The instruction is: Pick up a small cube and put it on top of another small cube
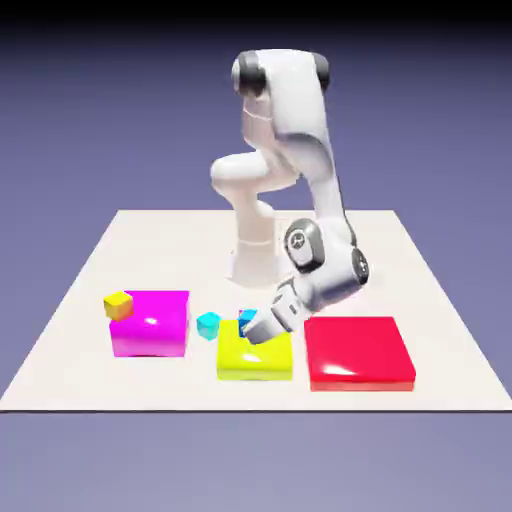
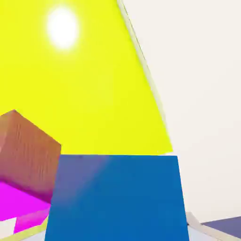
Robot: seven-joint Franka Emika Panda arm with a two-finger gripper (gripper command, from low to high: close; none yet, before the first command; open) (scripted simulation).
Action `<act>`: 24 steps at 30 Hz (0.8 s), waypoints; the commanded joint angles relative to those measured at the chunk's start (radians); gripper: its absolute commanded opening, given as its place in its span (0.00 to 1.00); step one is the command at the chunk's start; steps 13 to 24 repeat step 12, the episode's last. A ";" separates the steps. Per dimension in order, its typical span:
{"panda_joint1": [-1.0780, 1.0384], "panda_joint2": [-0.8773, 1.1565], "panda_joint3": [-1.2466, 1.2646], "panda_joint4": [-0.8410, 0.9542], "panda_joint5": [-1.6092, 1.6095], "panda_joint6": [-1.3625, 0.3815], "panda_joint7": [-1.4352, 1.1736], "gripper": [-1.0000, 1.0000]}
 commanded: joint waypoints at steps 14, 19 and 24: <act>-0.076 -0.101 0.113 -0.125 -0.037 -0.028 0.041 1.00; -0.076 -0.101 0.113 -0.125 -0.037 -0.028 0.041 1.00; -0.076 -0.101 0.113 -0.125 -0.037 -0.028 0.041 1.00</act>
